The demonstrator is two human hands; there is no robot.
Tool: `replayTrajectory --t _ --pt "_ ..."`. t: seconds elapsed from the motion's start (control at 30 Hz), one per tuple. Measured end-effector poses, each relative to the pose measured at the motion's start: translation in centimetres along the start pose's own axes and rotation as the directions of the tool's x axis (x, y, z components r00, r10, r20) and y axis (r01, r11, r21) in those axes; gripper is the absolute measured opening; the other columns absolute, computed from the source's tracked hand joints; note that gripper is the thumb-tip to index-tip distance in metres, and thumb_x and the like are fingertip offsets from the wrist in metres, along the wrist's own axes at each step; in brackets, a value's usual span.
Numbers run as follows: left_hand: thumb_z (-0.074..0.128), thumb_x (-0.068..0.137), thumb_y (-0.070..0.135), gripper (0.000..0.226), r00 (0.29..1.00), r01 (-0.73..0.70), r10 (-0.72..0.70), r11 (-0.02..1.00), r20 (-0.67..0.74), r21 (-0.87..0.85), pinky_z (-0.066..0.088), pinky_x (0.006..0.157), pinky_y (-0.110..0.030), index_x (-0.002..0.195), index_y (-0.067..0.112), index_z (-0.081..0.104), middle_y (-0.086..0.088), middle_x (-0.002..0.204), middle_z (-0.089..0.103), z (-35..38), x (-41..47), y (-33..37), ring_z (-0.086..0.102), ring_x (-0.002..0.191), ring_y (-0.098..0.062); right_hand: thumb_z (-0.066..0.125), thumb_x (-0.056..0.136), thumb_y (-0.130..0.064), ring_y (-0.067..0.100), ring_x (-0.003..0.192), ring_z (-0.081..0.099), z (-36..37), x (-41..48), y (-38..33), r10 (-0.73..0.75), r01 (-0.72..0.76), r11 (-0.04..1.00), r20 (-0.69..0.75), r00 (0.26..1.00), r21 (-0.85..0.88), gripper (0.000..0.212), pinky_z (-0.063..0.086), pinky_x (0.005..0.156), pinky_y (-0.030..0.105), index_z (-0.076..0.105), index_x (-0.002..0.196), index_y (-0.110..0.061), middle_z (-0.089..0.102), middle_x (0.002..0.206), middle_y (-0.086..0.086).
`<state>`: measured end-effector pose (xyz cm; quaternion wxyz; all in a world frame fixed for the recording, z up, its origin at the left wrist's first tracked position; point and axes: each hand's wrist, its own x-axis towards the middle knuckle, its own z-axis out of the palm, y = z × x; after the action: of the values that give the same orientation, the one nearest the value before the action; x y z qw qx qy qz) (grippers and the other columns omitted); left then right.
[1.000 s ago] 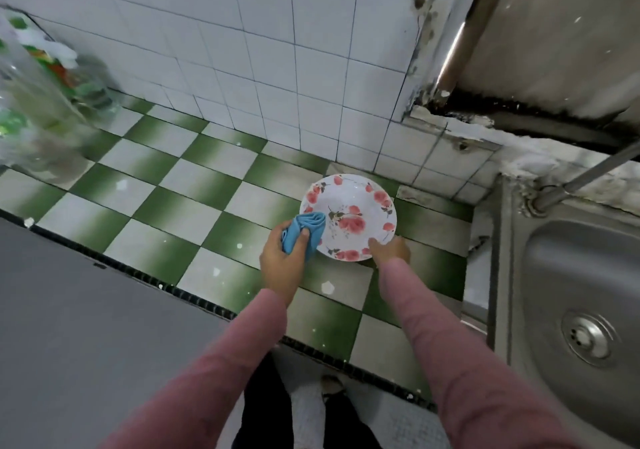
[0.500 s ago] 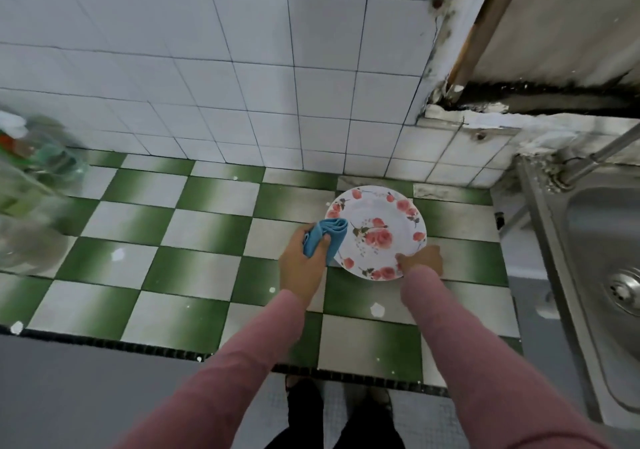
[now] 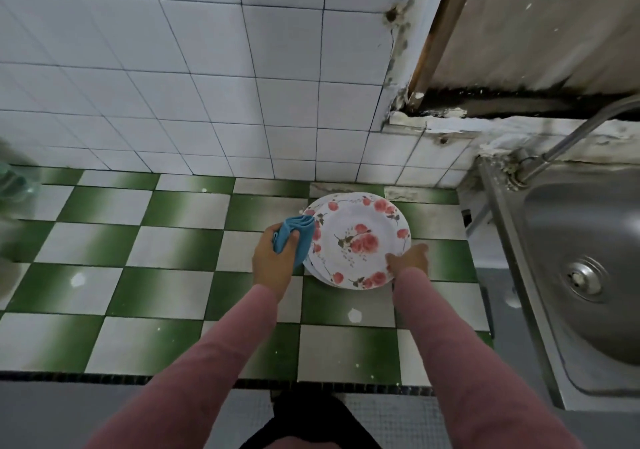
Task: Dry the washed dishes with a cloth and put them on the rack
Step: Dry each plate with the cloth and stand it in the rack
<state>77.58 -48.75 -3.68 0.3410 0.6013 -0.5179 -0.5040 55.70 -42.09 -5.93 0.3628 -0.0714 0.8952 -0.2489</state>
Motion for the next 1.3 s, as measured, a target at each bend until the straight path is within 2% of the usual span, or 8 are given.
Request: replayTrajectory --t 0.17,0.3,0.53,0.77,0.87,1.0,1.17,1.3 --pt "0.059 0.096 0.033 0.036 0.999 0.001 -0.001 1.0 -0.036 0.003 0.052 0.078 -0.022 0.126 0.013 0.055 -0.002 0.112 0.058 0.6 0.1 0.2 0.058 0.1 -0.017 0.054 0.097 -0.008 0.04 0.116 0.058 -1.5 0.4 -0.4 -0.046 0.046 0.997 0.01 0.999 0.065 0.058 0.053 0.095 0.048 0.023 0.146 -0.006 0.055 0.131 0.021" --pt "0.058 0.097 0.033 0.034 0.997 0.004 -0.004 1.0 -0.073 -0.011 0.052 0.086 -0.032 0.125 0.014 0.055 -0.001 0.11 0.057 1.3 0.0 0.6 0.056 0.101 -0.019 0.045 0.097 0.0 0.023 0.085 0.061 -3.2 0.2 -0.7 -0.143 0.129 0.954 0.032 0.989 0.269 0.04 0.053 0.062 0.032 0.031 0.131 -0.017 0.057 0.108 0.012" --pt "0.056 0.099 0.031 0.02 0.994 0.06 -0.068 0.994 -0.08 -0.095 0.048 0.074 -0.026 0.114 0.018 0.055 -0.002 0.104 0.058 2.2 -0.9 0.8 0.056 0.094 -0.018 0.04 0.101 -0.005 0.021 0.084 0.063 -4.3 -1.3 -1.4 -0.286 0.261 0.907 0.028 0.958 0.33 0.021 0.051 0.056 0.025 0.038 0.116 -0.019 0.06 0.102 0.009" --pt "0.052 0.1 0.032 0.018 0.99 0.128 -0.137 0.976 -0.037 -0.176 0.054 0.082 -0.038 0.113 0.019 0.053 -0.006 0.108 0.06 1.8 -1.1 0.8 0.058 0.099 -0.024 0.035 0.107 -0.02 0.022 0.103 0.059 -3.2 -3.3 -3.4 -0.341 0.313 0.883 0.021 0.94 0.349 0.031 0.052 0.086 0.031 0.055 0.127 -0.008 0.062 0.119 0.006" --pt "0.05 0.102 0.032 0.02 0.985 0.172 -0.173 0.961 0.015 -0.216 0.055 0.086 -0.04 0.117 0.02 0.051 -0.009 0.117 0.059 1.2 -1.1 0.4 0.06 0.105 -0.027 0.036 0.107 -0.029 0.03 0.116 0.059 -2.6 -4.3 -3.9 -0.435 0.424 0.854 -0.035 0.9 0.301 0.039 0.047 0.105 0.045 0.056 0.136 -0.013 0.064 0.126 0.01" --pt "0.049 0.102 0.032 0.021 0.973 0.23 -0.213 0.926 0.088 -0.299 0.055 0.078 -0.033 0.119 0.019 0.051 -0.009 0.117 0.061 1.3 -1.4 0.7 0.062 0.104 -0.026 0.04 0.106 -0.038 0.023 0.109 0.059 -2.0 -6.3 -3.7 -0.515 0.502 0.782 -0.07 0.854 0.369 0.041 0.048 0.101 0.038 0.055 0.139 -0.019 0.063 0.12 0.004" --pt "0.059 0.097 0.032 0.035 0.946 0.321 -0.264 0.839 0.187 -0.439 0.058 0.076 -0.037 0.127 0.014 0.053 -0.01 0.113 0.064 1.2 -1.9 1.1 0.065 0.098 -0.026 0.039 0.106 -0.034 0.021 0.093 0.065 -1.4 -7.9 -2.7 -0.63 0.624 0.694 -0.115 0.768 0.359 0.035 0.057 0.078 0.028 0.058 0.133 -0.02 0.064 0.101 0.003" --pt "0.072 0.087 0.017 0.05 0.933 0.343 -0.238 0.814 0.269 -0.468 0.058 0.079 -0.038 0.132 0.012 0.049 -0.012 0.121 0.06 0.5 -2.1 1.2 0.06 0.105 -0.026 0.043 0.104 -0.037 0.026 0.11 0.064 -1.3 -8.7 -1.4 -0.62 0.629 0.623 -0.197 0.76 0.466 0.03 0.057 0.09 0.048 0.058 0.13 -0.033 0.064 0.122 0.005"
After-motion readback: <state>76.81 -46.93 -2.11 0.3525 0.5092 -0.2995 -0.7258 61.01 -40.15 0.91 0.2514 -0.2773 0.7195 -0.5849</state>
